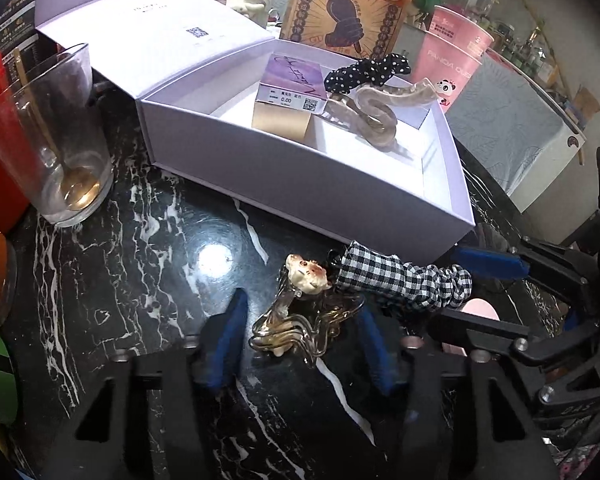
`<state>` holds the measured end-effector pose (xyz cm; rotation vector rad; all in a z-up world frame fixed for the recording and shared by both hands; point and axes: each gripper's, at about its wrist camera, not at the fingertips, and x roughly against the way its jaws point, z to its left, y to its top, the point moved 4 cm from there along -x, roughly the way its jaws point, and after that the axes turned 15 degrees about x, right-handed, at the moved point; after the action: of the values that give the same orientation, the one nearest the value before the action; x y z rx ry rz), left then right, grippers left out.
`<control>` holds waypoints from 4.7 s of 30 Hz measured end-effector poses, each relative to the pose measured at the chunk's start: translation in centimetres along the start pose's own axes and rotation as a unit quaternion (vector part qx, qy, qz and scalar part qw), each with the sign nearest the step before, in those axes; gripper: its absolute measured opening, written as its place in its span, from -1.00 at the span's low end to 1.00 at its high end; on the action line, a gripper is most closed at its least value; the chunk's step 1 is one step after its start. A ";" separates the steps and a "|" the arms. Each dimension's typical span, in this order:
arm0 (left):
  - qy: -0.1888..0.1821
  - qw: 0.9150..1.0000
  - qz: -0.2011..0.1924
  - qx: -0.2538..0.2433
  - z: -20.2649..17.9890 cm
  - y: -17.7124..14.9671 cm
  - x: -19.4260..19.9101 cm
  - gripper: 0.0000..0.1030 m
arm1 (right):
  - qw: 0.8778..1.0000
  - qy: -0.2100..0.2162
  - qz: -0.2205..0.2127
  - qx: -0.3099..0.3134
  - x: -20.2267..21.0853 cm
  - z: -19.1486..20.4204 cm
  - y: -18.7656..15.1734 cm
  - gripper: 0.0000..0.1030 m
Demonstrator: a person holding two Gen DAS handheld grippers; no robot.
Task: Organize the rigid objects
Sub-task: 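Grasp the gold hair clip with the left tool while the right tool grasps the gingham scrunchie, then lift the gold hair clip with the left tool while the right tool lifts the gingham scrunchie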
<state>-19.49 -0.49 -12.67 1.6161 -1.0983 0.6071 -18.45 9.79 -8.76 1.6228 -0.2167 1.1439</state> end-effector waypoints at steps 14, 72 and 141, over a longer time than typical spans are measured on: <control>0.002 1.000 -0.021 0.021 1.0 -2.0 2.2 -0.17 | 0.998 0.041 0.020 0.040 -0.2 3.6 -0.3 -0.43; 0.025 0.999 -0.030 0.010 2.1 -7.5 5.1 -0.15 | 0.998 0.043 0.024 0.044 0.9 7.7 -2.8 0.05; -0.029 0.999 -0.025 -0.031 -4.8 -7.2 5.6 -0.11 | 0.997 -0.018 -0.015 -0.069 8.2 2.8 -5.8 -0.61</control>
<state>-9.98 2.32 -9.86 1.6113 -1.1055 0.4920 -8.83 13.07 -6.20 1.5211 -0.2872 1.0537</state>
